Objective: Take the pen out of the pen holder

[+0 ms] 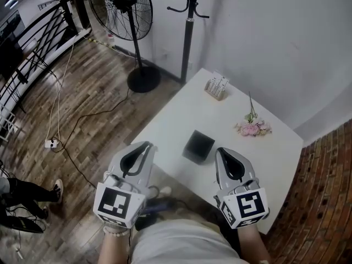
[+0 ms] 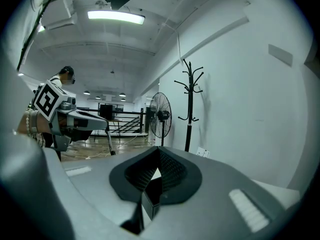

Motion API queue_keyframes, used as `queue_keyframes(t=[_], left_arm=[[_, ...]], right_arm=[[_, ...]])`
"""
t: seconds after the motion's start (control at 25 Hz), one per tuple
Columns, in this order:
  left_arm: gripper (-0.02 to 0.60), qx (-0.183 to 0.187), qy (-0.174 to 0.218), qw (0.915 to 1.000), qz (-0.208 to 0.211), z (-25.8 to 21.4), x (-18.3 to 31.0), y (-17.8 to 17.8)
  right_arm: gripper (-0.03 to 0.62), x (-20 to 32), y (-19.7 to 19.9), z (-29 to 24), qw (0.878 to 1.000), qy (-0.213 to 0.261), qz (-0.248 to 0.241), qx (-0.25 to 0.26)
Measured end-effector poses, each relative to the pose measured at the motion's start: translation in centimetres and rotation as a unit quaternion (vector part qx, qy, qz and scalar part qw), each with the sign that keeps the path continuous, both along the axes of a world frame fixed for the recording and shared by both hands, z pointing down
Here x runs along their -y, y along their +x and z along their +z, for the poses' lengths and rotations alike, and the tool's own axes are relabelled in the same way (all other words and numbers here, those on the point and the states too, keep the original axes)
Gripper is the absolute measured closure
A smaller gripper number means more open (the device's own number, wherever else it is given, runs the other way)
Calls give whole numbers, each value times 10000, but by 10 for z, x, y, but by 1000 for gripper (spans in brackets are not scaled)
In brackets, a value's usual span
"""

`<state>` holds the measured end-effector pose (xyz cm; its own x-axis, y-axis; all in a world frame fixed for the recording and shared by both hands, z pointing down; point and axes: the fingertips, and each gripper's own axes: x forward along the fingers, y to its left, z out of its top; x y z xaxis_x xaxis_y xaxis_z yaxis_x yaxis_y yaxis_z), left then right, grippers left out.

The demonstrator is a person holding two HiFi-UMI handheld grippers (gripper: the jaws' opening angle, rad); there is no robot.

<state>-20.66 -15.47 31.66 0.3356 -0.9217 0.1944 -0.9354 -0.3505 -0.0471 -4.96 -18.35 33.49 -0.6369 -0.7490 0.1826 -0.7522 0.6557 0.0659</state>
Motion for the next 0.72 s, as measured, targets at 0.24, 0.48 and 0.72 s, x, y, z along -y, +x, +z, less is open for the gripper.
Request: queue_keyframes(t=[0.24,0.48,0.72], left_arm=[[556,-11,1,10000,-14,0,-2,-2],[555,-17,10,10000,-34,1,-7,-5],[555,-18,53,10000,-42,0,-6,-8]], right_arm=[[589,-2,-3,0,10000,-8,-26,-10],[589,-6,-6,2,10000,-4,-34,-27],[589,-4,-8,1,10000,40,-42,-36]])
